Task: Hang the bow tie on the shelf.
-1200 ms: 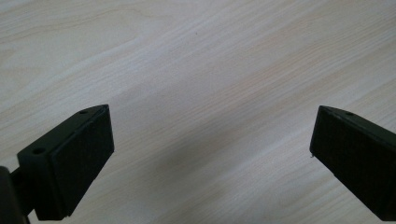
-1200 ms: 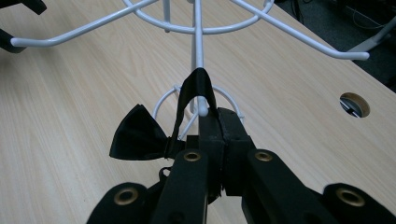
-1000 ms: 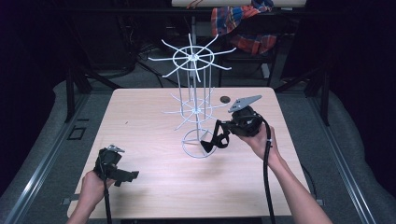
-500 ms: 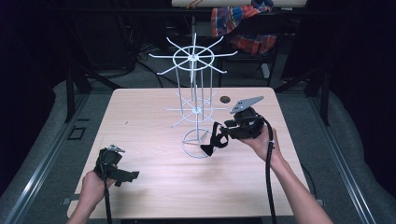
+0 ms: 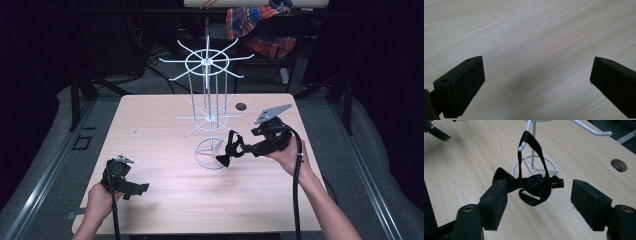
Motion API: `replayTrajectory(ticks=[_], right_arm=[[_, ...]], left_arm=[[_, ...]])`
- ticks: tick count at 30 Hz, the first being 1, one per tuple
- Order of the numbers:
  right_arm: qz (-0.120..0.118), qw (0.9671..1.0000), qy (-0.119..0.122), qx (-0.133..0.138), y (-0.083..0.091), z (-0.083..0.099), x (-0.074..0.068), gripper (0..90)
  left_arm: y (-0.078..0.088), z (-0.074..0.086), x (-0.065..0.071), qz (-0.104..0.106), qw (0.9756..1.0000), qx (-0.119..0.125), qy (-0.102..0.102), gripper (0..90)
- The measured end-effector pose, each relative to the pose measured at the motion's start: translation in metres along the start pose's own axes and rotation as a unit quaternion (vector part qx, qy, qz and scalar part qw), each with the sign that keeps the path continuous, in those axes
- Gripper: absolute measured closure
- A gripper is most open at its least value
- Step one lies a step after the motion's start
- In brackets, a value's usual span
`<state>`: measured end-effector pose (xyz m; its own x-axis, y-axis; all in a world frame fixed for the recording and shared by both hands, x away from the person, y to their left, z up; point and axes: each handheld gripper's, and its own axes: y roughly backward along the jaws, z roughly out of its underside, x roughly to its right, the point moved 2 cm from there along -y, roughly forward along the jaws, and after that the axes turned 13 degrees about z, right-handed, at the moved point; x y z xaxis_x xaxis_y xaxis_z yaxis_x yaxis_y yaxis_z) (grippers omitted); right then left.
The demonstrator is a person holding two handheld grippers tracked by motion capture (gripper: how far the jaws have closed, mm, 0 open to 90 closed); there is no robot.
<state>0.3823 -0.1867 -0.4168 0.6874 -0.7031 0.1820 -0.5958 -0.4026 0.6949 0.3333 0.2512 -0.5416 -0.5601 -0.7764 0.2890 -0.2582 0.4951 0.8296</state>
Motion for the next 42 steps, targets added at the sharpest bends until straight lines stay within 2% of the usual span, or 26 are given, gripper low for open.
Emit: replayTrajectory(ticks=[1,12,20,25,27,28,30,31,32,39,41,42], right_arm=[[0.001,1.0000,-0.001,-0.003,0.004,0.003,0.000,24.7],[0.003,0.9999,-0.006,-0.010,0.017,0.016,0.007,15.8],[0.010,0.9996,-0.007,-0.026,0.023,0.029,0.007,12.7],[0.019,0.9987,-0.007,-0.047,0.027,0.047,0.011,10.8],[0.022,0.9982,-0.015,-0.053,0.028,0.055,0.013,10.4],[0.029,0.9973,-0.018,-0.064,0.029,0.063,0.016,10.2],[0.031,0.9971,-0.020,-0.067,0.030,0.066,0.016,10.2],[0.037,0.9962,-0.023,-0.075,0.031,0.076,0.017,10.1],[0.037,0.9962,-0.023,-0.075,0.031,0.076,0.017,10.1],[0.046,0.9915,-0.044,-0.114,0.025,0.109,0.018,7.9],[0.043,0.9909,-0.045,-0.119,0.025,0.112,0.017,7.8],[0.039,0.9898,-0.052,-0.127,0.023,0.118,0.016,7.4]], left_arm=[[0.000,0.000,0.000,0.000,1.0000,-0.001,-0.001,0.0],[-0.001,0.000,0.000,-0.001,1.0000,-0.001,0.000,0.0],[-0.001,0.000,-0.001,-0.001,1.0000,-0.002,0.001,0.0],[-0.001,0.000,-0.001,-0.001,1.0000,-0.003,0.001,0.0],[-0.002,0.000,-0.001,-0.002,1.0000,-0.002,0.001,0.0],[-0.002,0.000,-0.001,-0.002,1.0000,-0.003,0.001,0.0],[-0.001,0.000,-0.001,-0.002,1.0000,-0.003,0.000,0.0],[-0.001,0.000,-0.001,-0.003,1.0000,-0.003,0.001,0.0],[-0.001,0.000,-0.001,-0.003,1.0000,-0.003,0.001,0.0],[-0.001,0.000,-0.001,-0.003,1.0000,-0.003,0.001,0.0],[-0.002,-0.001,-0.001,-0.003,1.0000,-0.003,0.001,0.0],[-0.002,-0.001,-0.001,-0.004,1.0000,-0.003,0.000,0.0]])
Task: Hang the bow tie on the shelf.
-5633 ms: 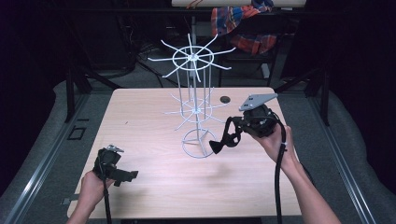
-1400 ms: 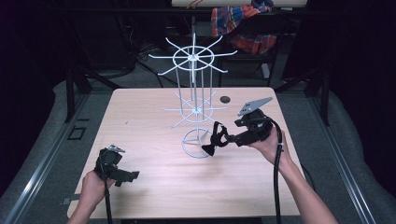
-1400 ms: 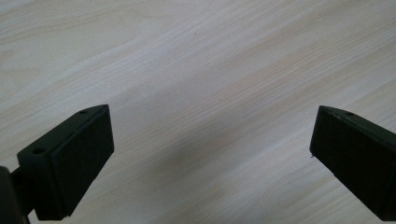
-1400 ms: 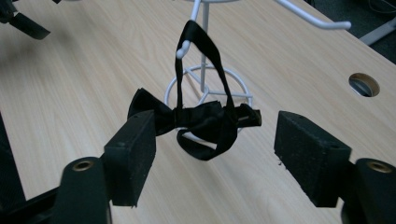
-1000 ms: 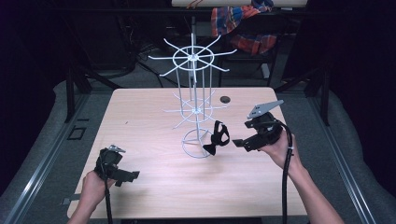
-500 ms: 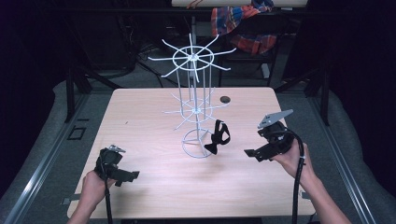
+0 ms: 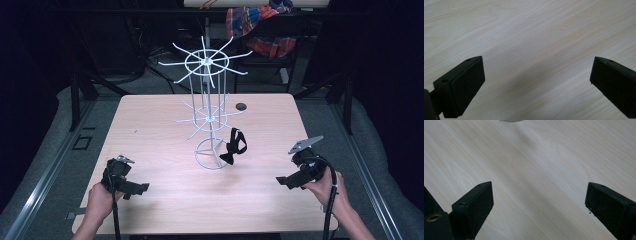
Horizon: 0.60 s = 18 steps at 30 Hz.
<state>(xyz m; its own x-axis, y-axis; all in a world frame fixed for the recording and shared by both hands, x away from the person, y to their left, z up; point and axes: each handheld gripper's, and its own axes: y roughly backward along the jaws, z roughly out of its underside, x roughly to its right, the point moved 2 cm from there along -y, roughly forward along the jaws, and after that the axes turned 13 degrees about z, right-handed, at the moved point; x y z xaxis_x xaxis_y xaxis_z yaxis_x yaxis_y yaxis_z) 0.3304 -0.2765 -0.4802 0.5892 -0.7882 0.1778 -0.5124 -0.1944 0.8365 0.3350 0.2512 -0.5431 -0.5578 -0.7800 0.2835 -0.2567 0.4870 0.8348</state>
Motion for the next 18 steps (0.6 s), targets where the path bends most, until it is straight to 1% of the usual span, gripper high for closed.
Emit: replayTrajectory(ticks=[1,4,6,10,11,12,13,14,16,17,18], right_arm=[[0.000,1.0000,0.000,0.000,0.000,0.000,0.000,7.4],[0.003,0.9999,-0.009,-0.012,-0.004,0.007,-0.001,7.4],[-0.002,0.9997,-0.014,-0.017,-0.008,0.012,-0.002,7.3],[-0.003,0.9993,-0.015,-0.035,-0.019,0.023,-0.007,7.5],[0.002,0.9990,-0.010,-0.044,-0.021,0.025,-0.008,7.5],[-0.003,0.9987,-0.009,-0.050,-0.025,0.027,-0.010,7.5],[0.000,0.9986,-0.007,-0.053,-0.027,0.028,-0.011,7.5],[0.010,0.9980,0.003,-0.062,-0.026,0.028,-0.009,7.5],[0.002,0.9984,-0.011,-0.055,-0.027,0.029,-0.009,7.6],[0.001,0.9984,-0.013,-0.056,-0.028,0.030,-0.008,7.8],[0.003,0.9982,-0.010,-0.060,-0.028,0.031,-0.008,7.8]], left_arm=[[0.000,0.000,0.000,0.000,1.0000,0.000,0.000,0.0],[0.000,0.000,0.000,0.000,1.0000,0.001,0.000,0.0],[0.000,0.000,0.000,0.000,1.0000,0.001,0.001,0.0],[0.000,0.000,0.001,0.001,1.0000,-0.001,0.000,0.0],[0.000,-0.001,0.001,0.002,1.0000,-0.002,0.000,0.0],[0.000,-0.001,0.001,0.003,1.0000,-0.001,-0.001,0.0],[0.000,-0.001,0.001,0.003,1.0000,-0.001,-0.001,0.0],[0.000,-0.001,0.001,0.004,1.0000,-0.001,0.000,0.0],[0.000,-0.001,0.001,0.003,1.0000,0.001,-0.002,0.0],[0.001,-0.001,0.001,0.003,1.0000,0.001,-0.001,0.0],[0.001,-0.001,0.001,0.004,1.0000,0.001,0.000,0.0]])
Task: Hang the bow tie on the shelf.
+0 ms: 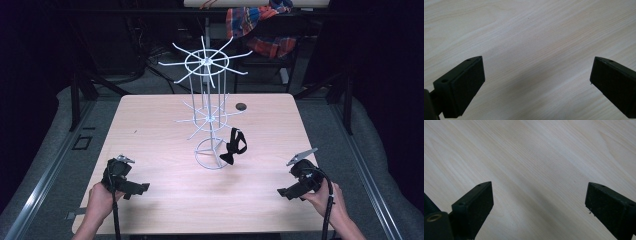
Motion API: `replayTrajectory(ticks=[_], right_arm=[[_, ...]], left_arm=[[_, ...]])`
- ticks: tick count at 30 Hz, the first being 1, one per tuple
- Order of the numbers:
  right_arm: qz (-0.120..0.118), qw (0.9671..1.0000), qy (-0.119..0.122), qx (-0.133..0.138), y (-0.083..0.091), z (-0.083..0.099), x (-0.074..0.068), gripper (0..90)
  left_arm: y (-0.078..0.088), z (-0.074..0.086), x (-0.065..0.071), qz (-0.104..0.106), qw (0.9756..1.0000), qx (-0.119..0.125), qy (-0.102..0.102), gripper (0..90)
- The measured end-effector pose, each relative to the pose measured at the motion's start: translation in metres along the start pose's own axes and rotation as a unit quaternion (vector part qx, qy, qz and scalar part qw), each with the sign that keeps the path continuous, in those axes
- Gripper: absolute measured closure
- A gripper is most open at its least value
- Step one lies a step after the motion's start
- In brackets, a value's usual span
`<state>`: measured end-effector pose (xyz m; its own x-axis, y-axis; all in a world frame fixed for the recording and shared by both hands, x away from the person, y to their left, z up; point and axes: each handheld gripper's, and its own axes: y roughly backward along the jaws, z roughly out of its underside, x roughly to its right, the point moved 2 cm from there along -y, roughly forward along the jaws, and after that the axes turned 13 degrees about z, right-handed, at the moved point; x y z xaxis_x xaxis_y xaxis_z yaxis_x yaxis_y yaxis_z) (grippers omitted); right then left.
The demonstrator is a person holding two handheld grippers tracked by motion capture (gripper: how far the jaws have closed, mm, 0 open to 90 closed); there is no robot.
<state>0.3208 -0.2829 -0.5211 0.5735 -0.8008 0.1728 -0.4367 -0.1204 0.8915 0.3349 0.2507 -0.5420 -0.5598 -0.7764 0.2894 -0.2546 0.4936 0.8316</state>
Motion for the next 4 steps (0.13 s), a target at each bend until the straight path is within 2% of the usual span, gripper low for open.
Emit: replayTrajectory(ticks=[3,4], right_arm=[[-0.005,1.0000,-0.006,-0.001,-0.0028,0.0017,-0.0008,8.0],[-0.004,1.0000,-0.002,-0.006,-0.0030,0.0021,-0.0002,8.0]], left_arm=[[0.0001,-0.0004,0.0008,0.000,1.0000,0.001,0.000,0.0],[0.0003,-0.0006,0.0011,0.000,1.0000,0.000,-0.001,0.0]])
